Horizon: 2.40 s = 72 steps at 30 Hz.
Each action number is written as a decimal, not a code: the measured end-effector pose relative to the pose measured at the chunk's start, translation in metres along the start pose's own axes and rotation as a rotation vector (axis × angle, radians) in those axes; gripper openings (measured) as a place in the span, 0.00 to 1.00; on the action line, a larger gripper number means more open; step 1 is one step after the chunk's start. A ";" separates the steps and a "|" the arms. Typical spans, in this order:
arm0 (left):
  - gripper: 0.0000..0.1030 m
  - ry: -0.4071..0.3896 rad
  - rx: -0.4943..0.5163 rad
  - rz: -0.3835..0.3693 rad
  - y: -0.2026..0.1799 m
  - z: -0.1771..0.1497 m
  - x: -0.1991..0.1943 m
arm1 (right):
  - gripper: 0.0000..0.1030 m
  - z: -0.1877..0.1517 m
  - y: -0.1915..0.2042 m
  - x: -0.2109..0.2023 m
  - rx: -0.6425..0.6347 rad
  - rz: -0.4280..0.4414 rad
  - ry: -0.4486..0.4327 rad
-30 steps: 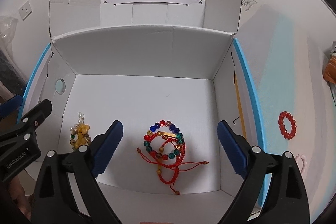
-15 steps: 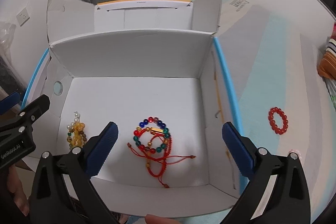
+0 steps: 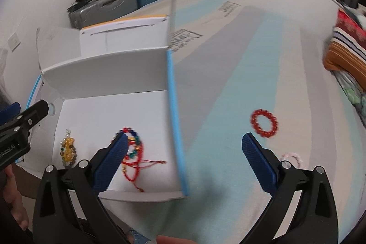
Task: Organize jewelry
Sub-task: 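Move both tools back over the red and pink-white bracelets on the bed, then grasp the red bead bracelet with the left tool while the right tool grasps the pink-white bracelet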
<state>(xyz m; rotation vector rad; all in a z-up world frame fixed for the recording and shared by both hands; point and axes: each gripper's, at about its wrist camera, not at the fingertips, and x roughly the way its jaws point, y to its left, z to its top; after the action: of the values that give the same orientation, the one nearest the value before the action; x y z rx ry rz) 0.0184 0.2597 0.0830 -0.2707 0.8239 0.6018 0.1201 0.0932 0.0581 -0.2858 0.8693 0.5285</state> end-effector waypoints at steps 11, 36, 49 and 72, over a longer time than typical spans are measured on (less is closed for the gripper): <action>0.94 -0.026 0.095 -0.091 -0.092 0.004 -0.013 | 0.93 -0.014 -0.093 -0.012 0.149 -0.031 0.018; 0.94 0.114 0.318 -0.216 -0.305 -0.007 0.063 | 0.93 -0.066 -0.250 0.019 0.348 -0.129 0.080; 0.94 0.188 0.385 -0.238 -0.351 -0.026 0.124 | 0.92 -0.080 -0.265 0.068 0.350 -0.120 0.161; 0.87 0.292 0.368 -0.305 -0.366 -0.034 0.182 | 0.91 -0.092 -0.264 0.108 0.332 -0.144 0.240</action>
<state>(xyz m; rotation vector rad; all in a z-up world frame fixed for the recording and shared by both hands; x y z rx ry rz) 0.3121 0.0231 -0.0781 -0.1431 1.1312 0.1179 0.2622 -0.1332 -0.0764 -0.1074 1.1433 0.2121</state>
